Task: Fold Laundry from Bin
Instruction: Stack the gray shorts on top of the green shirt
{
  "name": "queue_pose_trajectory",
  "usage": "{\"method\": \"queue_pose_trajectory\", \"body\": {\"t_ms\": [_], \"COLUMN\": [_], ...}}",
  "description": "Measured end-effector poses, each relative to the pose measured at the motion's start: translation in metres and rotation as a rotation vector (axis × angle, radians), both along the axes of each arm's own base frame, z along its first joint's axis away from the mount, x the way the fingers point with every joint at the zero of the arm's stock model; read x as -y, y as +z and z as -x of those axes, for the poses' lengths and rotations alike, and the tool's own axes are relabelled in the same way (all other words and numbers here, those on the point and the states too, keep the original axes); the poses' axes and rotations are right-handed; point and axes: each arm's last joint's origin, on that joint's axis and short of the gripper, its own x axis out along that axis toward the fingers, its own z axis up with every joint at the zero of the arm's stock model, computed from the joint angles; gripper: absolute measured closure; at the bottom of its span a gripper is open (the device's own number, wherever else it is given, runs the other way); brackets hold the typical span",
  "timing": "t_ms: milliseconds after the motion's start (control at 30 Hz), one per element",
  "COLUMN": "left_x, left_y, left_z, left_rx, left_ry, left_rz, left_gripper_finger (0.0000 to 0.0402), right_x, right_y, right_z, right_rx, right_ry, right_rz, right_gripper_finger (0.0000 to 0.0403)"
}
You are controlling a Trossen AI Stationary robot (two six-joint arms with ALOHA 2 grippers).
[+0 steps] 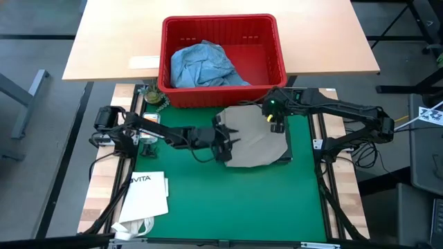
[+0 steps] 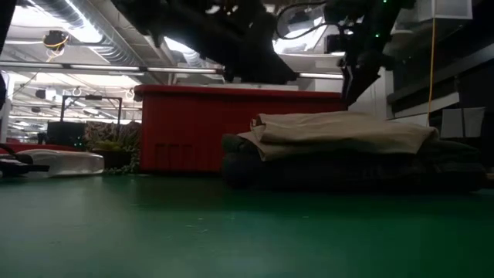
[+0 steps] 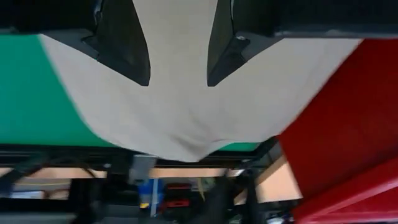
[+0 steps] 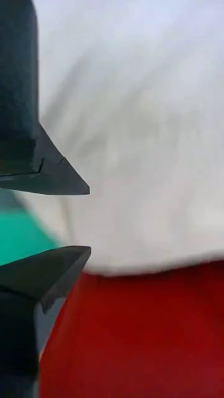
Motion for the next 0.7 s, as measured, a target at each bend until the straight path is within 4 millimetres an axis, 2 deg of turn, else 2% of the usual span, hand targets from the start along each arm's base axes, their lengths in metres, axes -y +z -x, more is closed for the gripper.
{"method": "queue_pose_trajectory", "body": {"t_ms": [167, 367, 467, 700], "left_x": [-0.031, -0.062, -0.074, -0.096], "left_y": [-0.002, -0.008, -0.023, -0.060], "left_z": [0.001, 0.003, 0.001, -0.001], "left_rx": [-0.005, -0.027, -0.047, -0.133], "left_ry": [0.081, 0.129, 0.133, 0.196], "left_rz": [0.006, 0.034, 0.084, 0.116], "left_gripper_finger": [0.0246, 0.0246, 0.0246, 0.0246], "right_x": [-0.022, -0.051, -0.058, -0.058], "right_y": [-0.016, -0.045, -0.061, -0.094], "right_z": [-0.006, -0.009, -0.009, -0.001], "right_rx": [0.000, -0.027, -0.007, 0.018], "right_ry": [0.076, 0.077, 0.041, -0.010], "right_rz": [-0.076, -0.001, 0.035, 0.016], "right_gripper_finger": [0.0260, 0.0260, 0.0260, 0.0260]}}
